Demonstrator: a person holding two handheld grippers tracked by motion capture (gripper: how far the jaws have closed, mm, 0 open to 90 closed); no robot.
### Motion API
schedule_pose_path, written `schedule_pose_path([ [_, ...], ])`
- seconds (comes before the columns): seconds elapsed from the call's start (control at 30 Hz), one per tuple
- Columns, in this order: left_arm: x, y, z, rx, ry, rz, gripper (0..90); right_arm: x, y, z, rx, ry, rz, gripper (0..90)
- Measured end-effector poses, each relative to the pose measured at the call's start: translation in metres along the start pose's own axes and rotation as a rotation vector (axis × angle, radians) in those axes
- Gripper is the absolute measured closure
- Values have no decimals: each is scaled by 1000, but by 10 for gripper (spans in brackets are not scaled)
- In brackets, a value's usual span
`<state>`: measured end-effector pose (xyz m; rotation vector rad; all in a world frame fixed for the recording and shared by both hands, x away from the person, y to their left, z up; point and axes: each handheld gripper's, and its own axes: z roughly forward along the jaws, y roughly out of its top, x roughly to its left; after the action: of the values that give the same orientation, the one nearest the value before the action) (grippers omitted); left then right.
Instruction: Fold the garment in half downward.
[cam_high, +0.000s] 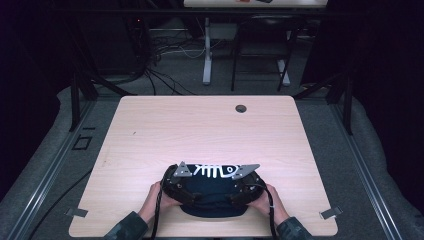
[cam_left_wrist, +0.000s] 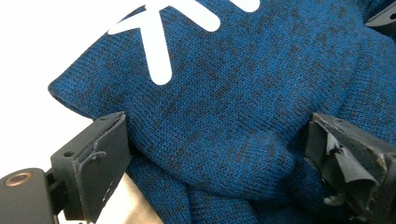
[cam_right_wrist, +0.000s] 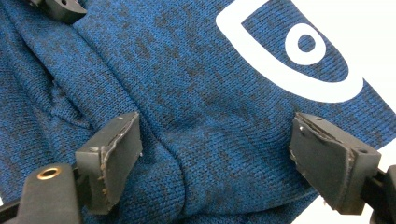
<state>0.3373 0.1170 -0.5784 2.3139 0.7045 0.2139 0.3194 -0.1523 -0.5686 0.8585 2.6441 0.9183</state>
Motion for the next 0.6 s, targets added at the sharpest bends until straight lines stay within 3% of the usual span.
schedule_pose_path([
  [0.2, -2, 1, -1, -9, 16, -6, 69, -4, 0, 0, -25, 8, 1, 126],
  [0.3, -1, 3, -4, -15, 7, -4, 68, -6, -1, -2, -32, 9, 14, 9],
  [0.43, -1, 5, -15, -53, 15, -9, 34, -6, 0, -12, -83, 26, 30, 0],
  [0.6, 2, 5, -29, -105, 36, -26, 10, -5, 0, -29, -137, 8, 43, 0],
])
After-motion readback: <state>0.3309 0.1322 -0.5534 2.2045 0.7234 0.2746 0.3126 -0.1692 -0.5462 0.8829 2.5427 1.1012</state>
